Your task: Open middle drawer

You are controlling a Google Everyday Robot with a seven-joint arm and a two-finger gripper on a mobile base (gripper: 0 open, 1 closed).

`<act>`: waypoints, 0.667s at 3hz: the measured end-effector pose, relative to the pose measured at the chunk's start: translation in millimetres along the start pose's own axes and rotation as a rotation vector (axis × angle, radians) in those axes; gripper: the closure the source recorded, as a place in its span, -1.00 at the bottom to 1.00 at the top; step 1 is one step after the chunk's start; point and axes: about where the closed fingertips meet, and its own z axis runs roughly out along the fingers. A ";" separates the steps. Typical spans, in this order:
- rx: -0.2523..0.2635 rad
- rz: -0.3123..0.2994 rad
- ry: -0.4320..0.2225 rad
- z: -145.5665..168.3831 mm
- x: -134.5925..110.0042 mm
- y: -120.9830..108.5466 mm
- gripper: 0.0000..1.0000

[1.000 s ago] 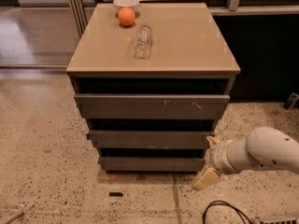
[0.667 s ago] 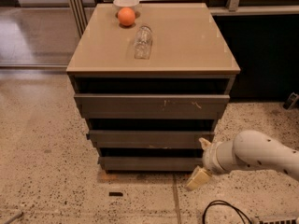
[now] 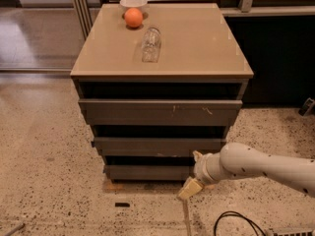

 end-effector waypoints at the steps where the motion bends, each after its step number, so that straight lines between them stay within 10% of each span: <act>1: -0.002 0.003 -0.009 3.3 -1.9 -1.3 -1.00; 2: 0.020 0.023 -0.063 15.3 -5.9 -19.6 -1.00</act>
Offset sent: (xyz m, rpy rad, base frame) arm 0.0590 0.0019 -0.0171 0.1292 -0.0839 -0.0771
